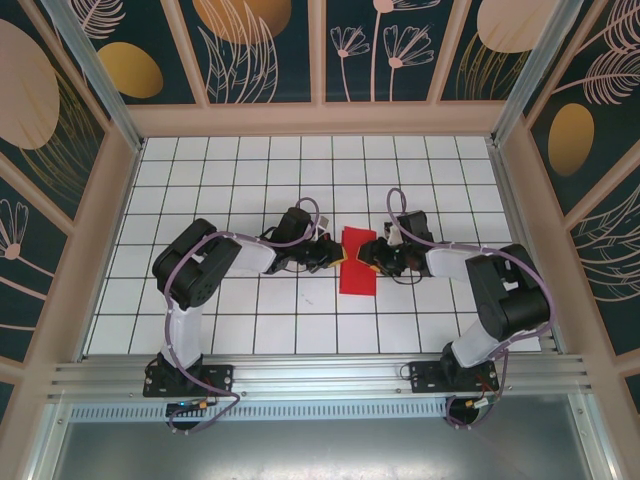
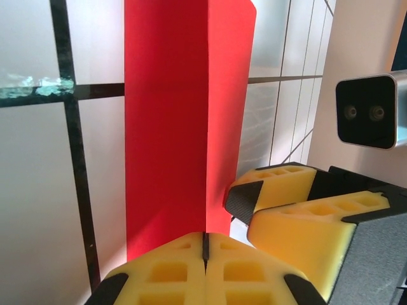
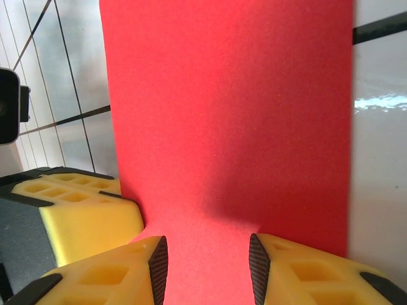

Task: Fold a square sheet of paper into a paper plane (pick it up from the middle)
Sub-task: First fold in half a square sheet of paper at the center of the table.

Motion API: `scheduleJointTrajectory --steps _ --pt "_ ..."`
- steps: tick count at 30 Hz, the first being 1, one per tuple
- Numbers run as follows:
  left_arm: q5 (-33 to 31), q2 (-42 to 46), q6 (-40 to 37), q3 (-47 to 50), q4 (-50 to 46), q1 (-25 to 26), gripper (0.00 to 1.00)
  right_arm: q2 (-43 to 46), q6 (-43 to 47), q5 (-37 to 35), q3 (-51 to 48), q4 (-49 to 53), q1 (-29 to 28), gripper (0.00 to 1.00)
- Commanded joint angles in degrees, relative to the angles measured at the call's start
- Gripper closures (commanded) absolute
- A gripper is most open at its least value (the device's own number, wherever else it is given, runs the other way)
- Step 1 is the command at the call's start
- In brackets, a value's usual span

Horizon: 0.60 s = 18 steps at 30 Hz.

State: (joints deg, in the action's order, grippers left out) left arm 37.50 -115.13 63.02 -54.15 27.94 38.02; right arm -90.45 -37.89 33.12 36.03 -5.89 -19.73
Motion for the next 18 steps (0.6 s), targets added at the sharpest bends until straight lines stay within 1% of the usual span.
scheduleJointTrajectory --steps 1,4,7,12,18 --pt "-0.22 -0.14 -3.09 -1.23 -2.05 0.02 1.00 3.80 0.84 1.03 1.06 1.96 0.97 0.58" --pt "-0.54 -0.05 -4.14 -1.26 -2.84 0.03 1.00 5.13 1.02 1.02 0.13 2.79 1.52 0.61" --pt "-0.58 -0.14 -4.49 -1.24 -2.75 0.01 1.00 5.76 0.93 2.18 -0.82 2.22 1.59 0.67" --pt "-0.28 -0.41 -4.58 -1.29 -2.30 0.04 1.00 3.72 1.24 2.75 -2.23 1.03 1.66 0.76" --pt "-0.20 -0.53 -5.26 -1.26 -2.58 -0.01 1.00 -0.49 1.58 1.72 -3.75 -0.38 1.63 0.78"
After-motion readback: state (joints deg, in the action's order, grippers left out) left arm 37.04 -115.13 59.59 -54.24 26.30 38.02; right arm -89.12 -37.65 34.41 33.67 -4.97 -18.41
